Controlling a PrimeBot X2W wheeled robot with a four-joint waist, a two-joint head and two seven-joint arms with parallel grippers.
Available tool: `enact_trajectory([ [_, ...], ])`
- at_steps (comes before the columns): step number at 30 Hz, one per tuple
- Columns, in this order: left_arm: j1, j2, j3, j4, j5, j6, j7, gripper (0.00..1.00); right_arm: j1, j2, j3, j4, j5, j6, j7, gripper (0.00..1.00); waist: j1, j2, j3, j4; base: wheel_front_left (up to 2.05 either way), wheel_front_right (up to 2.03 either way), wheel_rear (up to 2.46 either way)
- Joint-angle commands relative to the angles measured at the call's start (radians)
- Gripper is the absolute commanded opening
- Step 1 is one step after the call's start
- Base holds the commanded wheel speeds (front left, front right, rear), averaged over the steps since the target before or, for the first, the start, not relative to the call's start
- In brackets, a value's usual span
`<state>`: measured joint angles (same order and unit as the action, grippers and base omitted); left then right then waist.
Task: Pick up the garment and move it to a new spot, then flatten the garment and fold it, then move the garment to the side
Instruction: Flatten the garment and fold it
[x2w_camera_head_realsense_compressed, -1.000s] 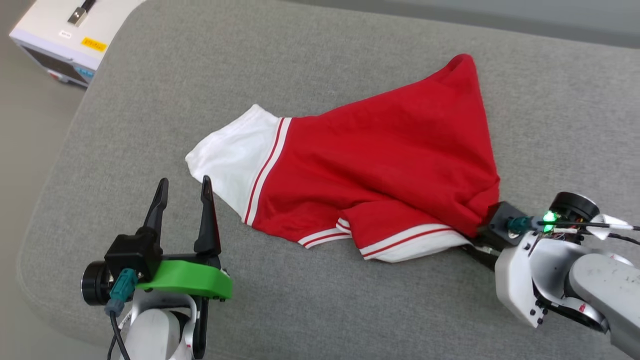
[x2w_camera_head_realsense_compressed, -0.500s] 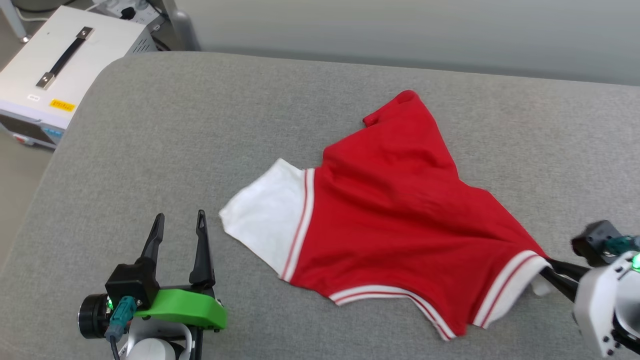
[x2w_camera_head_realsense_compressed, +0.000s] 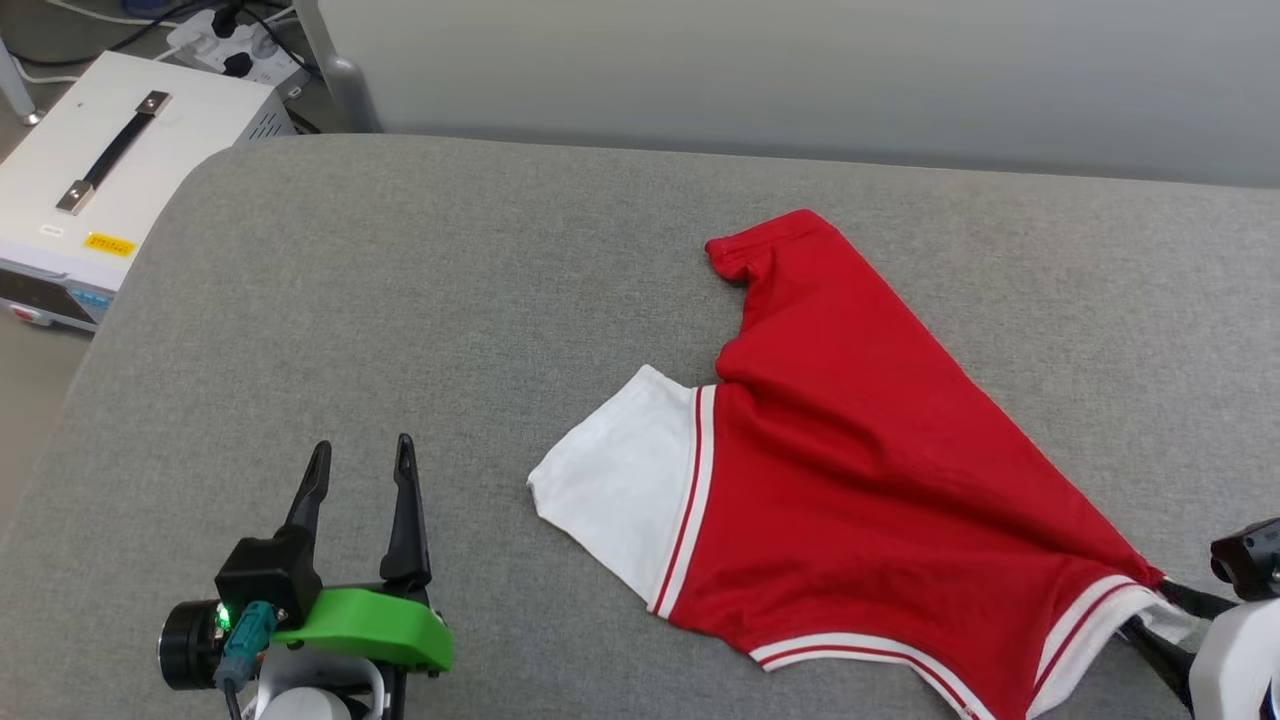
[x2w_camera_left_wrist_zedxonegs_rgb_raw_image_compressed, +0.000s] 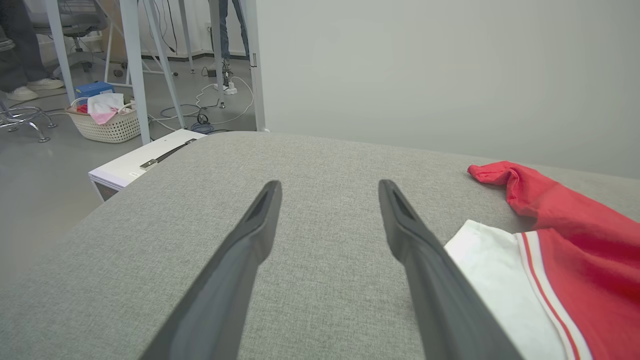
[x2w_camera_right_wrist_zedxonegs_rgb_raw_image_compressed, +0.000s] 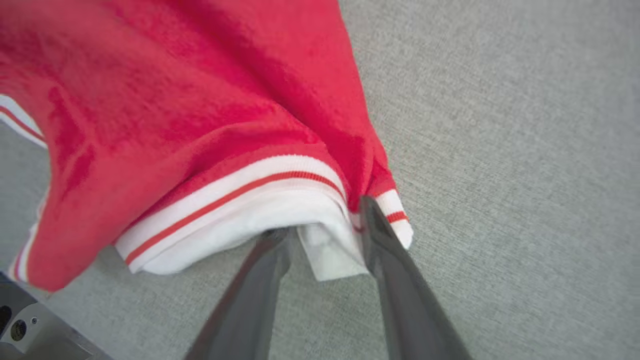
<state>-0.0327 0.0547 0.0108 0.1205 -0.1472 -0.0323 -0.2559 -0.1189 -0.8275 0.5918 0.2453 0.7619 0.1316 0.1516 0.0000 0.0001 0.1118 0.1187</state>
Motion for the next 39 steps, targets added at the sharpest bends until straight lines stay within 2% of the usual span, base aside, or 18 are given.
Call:
enact_trajectory([
  [1,0.022,-0.004,0.004,0.003,0.011,-0.004,-0.006,1.0,0.016,0.012,-0.027,-0.023,-0.017,-0.001,-0.019,1.0,0.0,-0.0001,-0.017,-0.01,0.0,0.0,0.0],
  [9,0.044,-0.004,0.009,-0.001,0.022,-0.007,-0.006,1.0,0.087,0.03,-0.234,-0.232,-0.105,-0.001,-0.031,1.0,0.0,-0.0001,-0.05,-0.023,0.0,0.0,0.0],
  [14,0.047,-0.004,0.009,-0.005,0.022,-0.008,-0.006,1.0,0.105,0.044,-0.367,-0.389,-0.152,-0.001,0.033,1.0,0.0,-0.0001,-0.051,-0.022,0.0,0.0,0.0],
  [19,0.037,-0.004,-0.001,-0.01,0.018,-0.007,-0.006,1.0,0.056,0.039,-0.413,-0.488,-0.165,-0.001,0.137,1.0,0.0,-0.0001,-0.035,-0.013,0.0,0.0,0.0],
  [25,0.006,-0.005,-0.013,-0.018,0.017,-0.01,-0.006,1.0,-0.034,-0.004,-0.349,-0.473,-0.122,-0.001,0.311,1.0,0.0,-0.0001,0.003,0.011,0.0,0.0,0.0],
  [30,-0.02,-0.005,-0.024,-0.03,0.009,-0.01,-0.006,1.0,-0.105,-0.044,-0.24,-0.369,-0.06,-0.001,0.444,1.0,0.0,-0.0001,0.047,0.033,0.0,0.0,0.0],
  [39,-0.069,-0.005,-0.045,-0.041,-0.011,0.0,-0.006,1.0,-0.205,-0.046,-0.048,-0.161,-0.037,-0.001,0.518,1.0,0.0,-0.0001,0.134,0.073,0.0,0.0,0.0],
])
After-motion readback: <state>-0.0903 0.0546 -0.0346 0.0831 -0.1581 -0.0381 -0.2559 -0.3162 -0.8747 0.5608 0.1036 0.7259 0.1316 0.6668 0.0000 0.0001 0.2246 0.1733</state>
